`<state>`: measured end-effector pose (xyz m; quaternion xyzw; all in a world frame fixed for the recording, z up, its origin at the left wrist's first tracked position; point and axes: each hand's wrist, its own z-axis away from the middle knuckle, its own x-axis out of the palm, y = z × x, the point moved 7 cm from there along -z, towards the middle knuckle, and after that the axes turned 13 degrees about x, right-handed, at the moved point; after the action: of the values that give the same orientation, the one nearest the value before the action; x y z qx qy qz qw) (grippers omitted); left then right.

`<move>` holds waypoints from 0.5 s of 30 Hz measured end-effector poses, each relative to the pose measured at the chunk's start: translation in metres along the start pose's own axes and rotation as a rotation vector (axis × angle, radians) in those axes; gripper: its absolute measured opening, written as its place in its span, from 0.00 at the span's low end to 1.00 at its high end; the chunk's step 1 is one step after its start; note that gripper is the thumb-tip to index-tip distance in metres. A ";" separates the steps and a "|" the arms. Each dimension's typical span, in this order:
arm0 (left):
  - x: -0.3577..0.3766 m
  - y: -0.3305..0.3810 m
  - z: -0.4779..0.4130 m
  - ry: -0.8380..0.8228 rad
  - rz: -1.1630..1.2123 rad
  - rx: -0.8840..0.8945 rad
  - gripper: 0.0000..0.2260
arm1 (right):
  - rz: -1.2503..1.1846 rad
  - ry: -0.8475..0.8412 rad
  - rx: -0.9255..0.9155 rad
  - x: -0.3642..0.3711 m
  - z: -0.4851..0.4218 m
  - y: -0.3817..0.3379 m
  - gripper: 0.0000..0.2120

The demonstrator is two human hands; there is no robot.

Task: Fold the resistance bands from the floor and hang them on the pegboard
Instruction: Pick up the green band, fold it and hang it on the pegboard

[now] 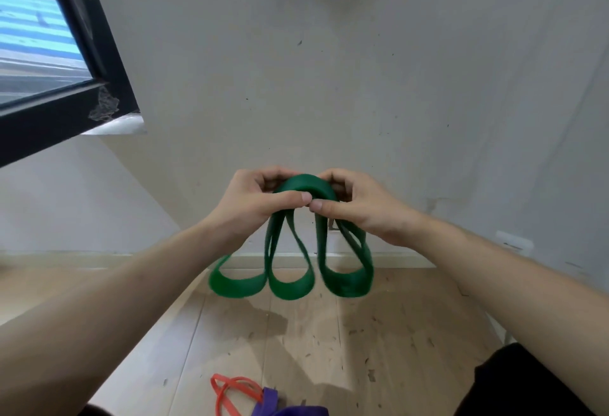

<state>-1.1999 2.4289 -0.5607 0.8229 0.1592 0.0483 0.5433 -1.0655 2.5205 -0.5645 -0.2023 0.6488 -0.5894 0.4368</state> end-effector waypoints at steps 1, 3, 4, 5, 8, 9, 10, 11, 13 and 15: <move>0.001 0.001 -0.001 0.013 0.031 -0.003 0.14 | -0.023 0.026 -0.014 -0.003 0.000 -0.003 0.13; 0.003 0.004 -0.004 0.037 0.098 -0.013 0.17 | -0.060 0.073 -0.040 -0.011 0.004 -0.012 0.12; 0.005 0.006 -0.006 0.044 0.121 -0.014 0.18 | -0.084 0.092 -0.052 -0.015 0.005 -0.017 0.11; 0.007 0.007 -0.007 0.045 0.128 -0.012 0.19 | -0.112 0.112 -0.064 -0.019 0.007 -0.021 0.10; 0.013 0.012 -0.012 0.036 0.094 0.000 0.20 | -0.205 0.171 -0.097 -0.033 0.012 -0.035 0.08; 0.015 0.015 -0.014 0.037 0.079 0.009 0.20 | -0.237 0.193 -0.108 -0.038 0.014 -0.039 0.07; 0.016 0.018 -0.016 0.044 0.067 0.021 0.21 | -0.264 0.217 -0.123 -0.044 0.016 -0.044 0.07; 0.017 0.023 -0.019 0.052 0.054 0.038 0.21 | -0.282 0.245 -0.139 -0.049 0.018 -0.050 0.07; 0.019 0.037 -0.025 0.070 0.018 0.082 0.19 | -0.294 0.308 -0.169 -0.057 0.023 -0.064 0.08; 0.022 0.053 -0.032 0.089 -0.025 0.132 0.17 | -0.306 0.382 -0.193 -0.066 0.027 -0.080 0.10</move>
<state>-1.1765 2.4451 -0.5011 0.8520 0.1962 0.0674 0.4807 -1.0288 2.5381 -0.4656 -0.2239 0.7345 -0.6115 0.1907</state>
